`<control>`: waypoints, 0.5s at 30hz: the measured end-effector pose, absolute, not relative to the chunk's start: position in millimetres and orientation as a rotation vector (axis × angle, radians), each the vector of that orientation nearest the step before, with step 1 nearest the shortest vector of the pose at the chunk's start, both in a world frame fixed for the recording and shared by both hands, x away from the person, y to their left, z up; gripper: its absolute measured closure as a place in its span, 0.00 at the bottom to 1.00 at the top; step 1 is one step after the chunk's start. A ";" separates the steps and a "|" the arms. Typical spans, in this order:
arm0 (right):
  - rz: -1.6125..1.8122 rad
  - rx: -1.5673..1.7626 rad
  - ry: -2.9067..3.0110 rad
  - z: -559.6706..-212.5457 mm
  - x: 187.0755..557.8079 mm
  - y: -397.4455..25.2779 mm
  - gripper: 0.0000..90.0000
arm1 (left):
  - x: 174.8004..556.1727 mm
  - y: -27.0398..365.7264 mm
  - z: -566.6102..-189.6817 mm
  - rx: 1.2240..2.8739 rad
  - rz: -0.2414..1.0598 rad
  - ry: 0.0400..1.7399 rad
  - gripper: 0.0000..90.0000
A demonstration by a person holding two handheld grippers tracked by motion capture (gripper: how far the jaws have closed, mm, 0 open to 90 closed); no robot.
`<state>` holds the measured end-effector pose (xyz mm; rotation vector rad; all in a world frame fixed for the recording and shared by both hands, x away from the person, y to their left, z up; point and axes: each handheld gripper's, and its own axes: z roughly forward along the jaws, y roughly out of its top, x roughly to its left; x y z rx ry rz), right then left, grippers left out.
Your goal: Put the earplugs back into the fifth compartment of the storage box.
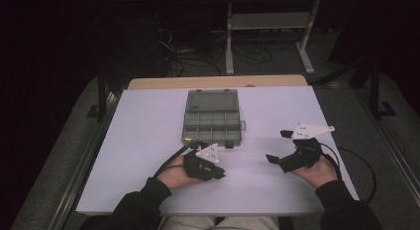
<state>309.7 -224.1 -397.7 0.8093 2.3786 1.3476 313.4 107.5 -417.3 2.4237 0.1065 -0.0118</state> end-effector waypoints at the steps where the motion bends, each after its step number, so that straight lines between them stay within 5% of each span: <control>1: 1.349 0.813 2.379 -397.6 309.5 -224.1 0.00 | 313.8 109.0 -415.7 2.418 -0.010 0.110 0.90; 15: 1.356 0.819 2.373 -397.6 310.0 -225.5 0.00 | 323.0 131.4 -391.9 2.364 0.050 0.145 0.91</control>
